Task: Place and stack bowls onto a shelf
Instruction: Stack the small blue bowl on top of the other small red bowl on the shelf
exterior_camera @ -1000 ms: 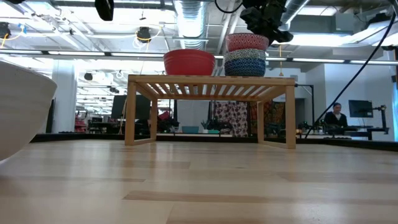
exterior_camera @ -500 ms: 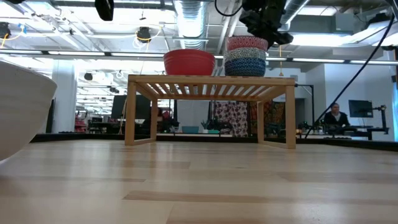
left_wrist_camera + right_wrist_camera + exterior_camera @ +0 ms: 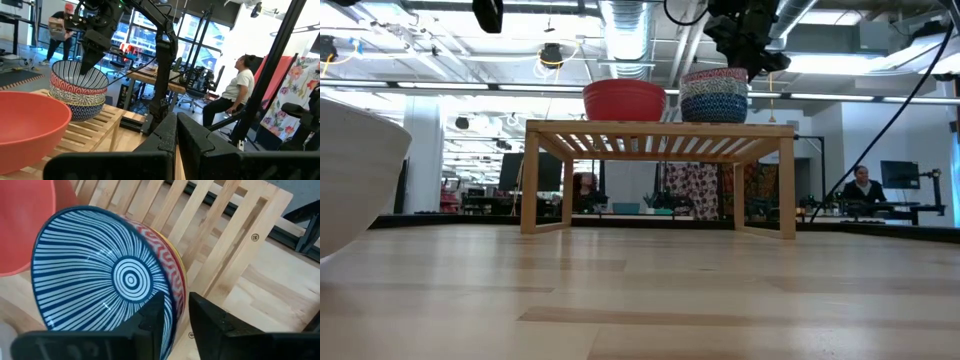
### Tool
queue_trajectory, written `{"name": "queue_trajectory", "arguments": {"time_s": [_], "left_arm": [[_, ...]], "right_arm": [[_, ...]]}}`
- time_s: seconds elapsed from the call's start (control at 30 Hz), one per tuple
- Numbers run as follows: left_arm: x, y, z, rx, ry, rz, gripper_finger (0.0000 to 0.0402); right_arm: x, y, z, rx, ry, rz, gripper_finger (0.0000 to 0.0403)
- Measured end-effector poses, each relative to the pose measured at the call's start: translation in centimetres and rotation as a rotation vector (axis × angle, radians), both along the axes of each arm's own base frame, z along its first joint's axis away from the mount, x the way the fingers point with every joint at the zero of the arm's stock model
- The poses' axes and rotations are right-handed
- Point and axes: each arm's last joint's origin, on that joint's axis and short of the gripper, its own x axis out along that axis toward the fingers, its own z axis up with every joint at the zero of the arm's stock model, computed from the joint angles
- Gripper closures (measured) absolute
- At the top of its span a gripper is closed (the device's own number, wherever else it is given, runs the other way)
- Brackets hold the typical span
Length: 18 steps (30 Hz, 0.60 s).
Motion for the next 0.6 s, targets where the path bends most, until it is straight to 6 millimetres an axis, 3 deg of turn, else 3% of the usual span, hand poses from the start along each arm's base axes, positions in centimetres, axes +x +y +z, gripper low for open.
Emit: {"name": "queue_trajectory", "arguments": {"time_s": [0.3,0.6], "left_arm": [[0.0,0.0,0.0,-0.018,-0.003,-0.006,0.0401],[0.0,0.0,0.0,0.003,-0.001,-0.017,0.0401]], "right_arm": [[-0.6,-0.4,0.5,-0.003,-0.006,-0.015,0.0263],[-1.3,-0.1,2.9,-0.075,-0.066,0.044,0.0270]]}}
